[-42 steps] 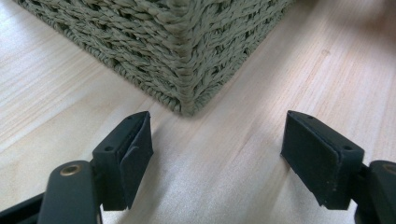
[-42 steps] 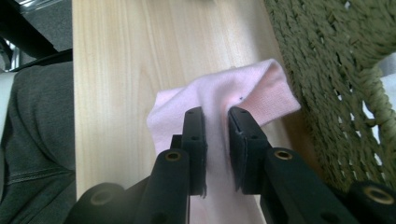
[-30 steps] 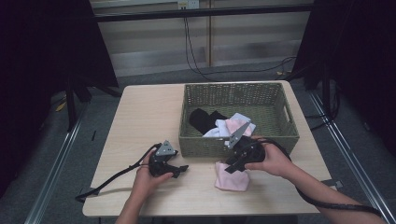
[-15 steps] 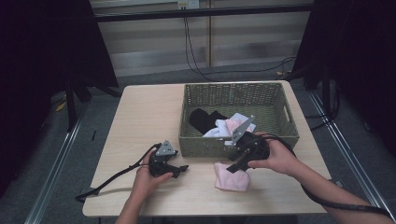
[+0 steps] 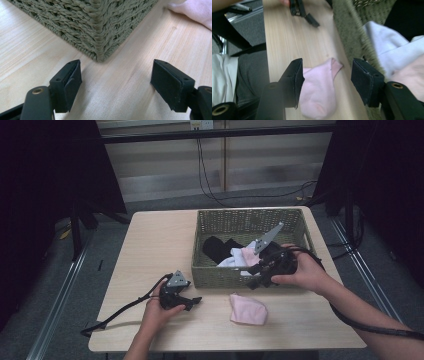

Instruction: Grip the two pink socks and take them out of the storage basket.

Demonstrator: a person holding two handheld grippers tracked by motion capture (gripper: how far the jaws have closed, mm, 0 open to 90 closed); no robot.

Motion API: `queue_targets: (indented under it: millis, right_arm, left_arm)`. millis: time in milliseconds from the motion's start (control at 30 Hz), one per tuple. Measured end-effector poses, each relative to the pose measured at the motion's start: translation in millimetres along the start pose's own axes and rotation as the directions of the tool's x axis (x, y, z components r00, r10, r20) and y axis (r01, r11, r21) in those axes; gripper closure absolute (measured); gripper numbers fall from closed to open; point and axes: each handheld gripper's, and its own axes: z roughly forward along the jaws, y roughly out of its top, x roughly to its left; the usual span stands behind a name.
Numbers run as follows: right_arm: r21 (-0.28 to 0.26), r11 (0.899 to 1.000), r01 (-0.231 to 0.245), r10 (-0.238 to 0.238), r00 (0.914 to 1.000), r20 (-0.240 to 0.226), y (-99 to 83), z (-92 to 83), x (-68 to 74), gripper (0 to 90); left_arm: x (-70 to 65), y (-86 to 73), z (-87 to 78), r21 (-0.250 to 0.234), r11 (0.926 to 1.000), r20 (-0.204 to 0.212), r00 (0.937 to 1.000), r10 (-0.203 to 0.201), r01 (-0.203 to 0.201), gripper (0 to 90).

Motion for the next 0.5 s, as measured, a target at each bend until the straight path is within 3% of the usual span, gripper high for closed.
queue_targets:
  millis: [200,500]
  right_arm:
    - [-0.010,0.999,-0.041,0.041,0.9985,0.035,7.0,-6.8,-15.6,41.9]
    - [0.005,0.994,-0.112,0.111,0.9889,0.098,8.2,-0.8,-48.3,39.0]
  left_arm:
    - [0.0,0.0,0.0,0.000,1.0000,0.000,1.0000,0.000,0.000,24.2]
    - [0.0,0.0,0.0,0.000,1.0000,0.000,1.0000,0.000,0.000,24.2]
